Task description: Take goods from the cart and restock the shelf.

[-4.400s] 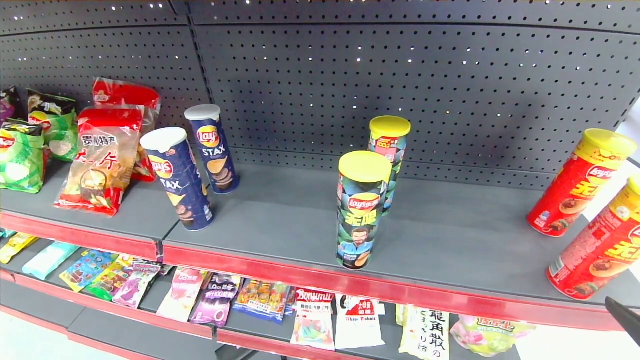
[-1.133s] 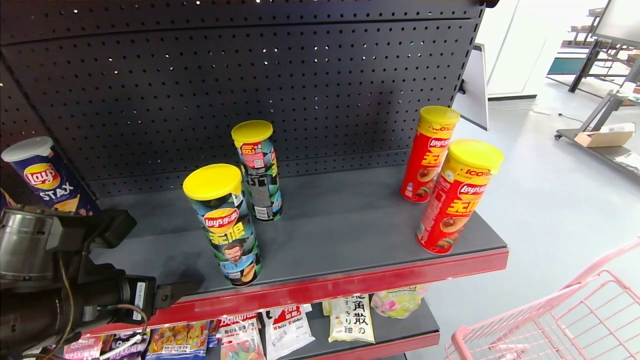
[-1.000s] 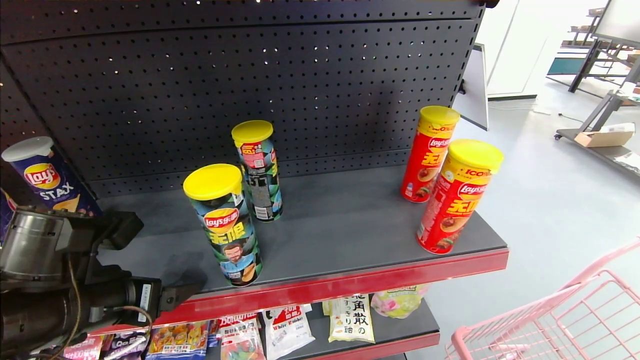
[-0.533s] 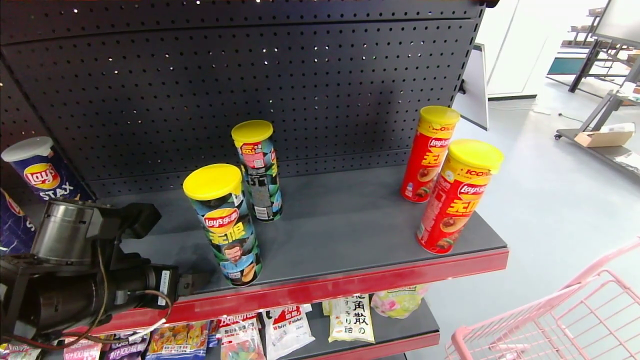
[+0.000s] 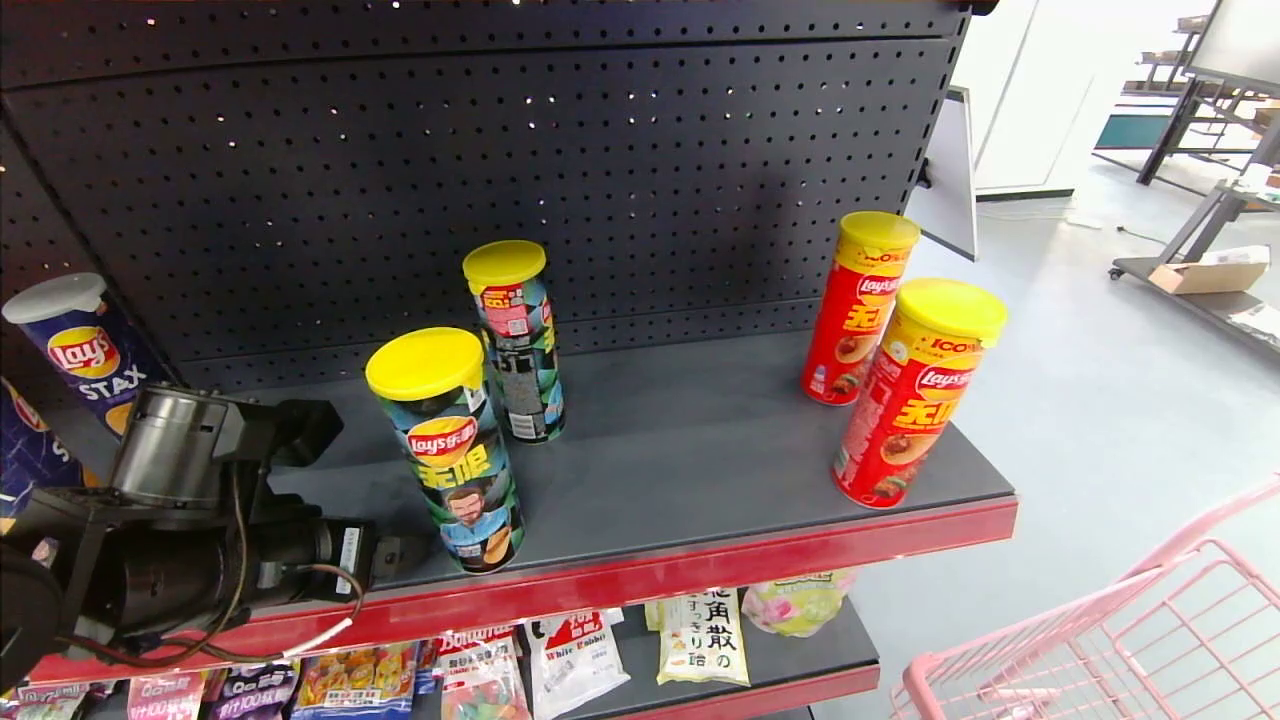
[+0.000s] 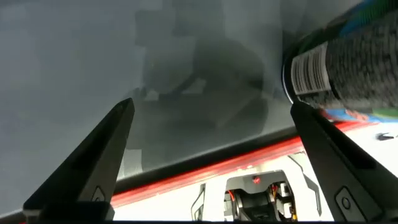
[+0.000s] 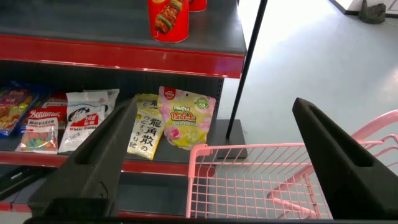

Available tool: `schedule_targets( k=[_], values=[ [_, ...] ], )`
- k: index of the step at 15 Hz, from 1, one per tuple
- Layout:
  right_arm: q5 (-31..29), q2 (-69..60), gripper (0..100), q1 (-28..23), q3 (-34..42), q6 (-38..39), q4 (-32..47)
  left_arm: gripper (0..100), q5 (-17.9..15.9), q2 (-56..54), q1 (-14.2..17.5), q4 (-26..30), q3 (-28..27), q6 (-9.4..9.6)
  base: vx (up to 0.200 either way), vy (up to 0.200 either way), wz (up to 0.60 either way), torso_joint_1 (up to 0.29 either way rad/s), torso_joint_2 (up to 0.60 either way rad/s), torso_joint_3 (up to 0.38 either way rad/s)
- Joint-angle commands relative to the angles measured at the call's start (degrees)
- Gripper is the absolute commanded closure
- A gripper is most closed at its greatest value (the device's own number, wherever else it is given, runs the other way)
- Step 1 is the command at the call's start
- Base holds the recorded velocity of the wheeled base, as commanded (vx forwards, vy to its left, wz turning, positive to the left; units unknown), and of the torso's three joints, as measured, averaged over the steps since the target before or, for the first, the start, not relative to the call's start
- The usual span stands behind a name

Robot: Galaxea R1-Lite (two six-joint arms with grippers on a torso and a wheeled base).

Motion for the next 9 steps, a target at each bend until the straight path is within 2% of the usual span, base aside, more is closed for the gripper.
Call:
schedule_targets(
  k=[1, 9],
  values=[
    [-0.05, 0.13, 0, 0.1, 0.03, -0.02, -0.01, 0, -0.01, 0.42, 0.0, -0.01, -0.26, -0.01, 0.0, 0.0, 0.0, 0.0, 0.0, 0.0],
    [-0.05, 0.04, 0, 0.02, 0.11, -0.02, -0.37, 0, 0.87, 2.44, 0.09, -0.1, -2.72, -0.01, 0.0, 0.0, 0.0, 0.0, 0.0, 0.0]
  ],
)
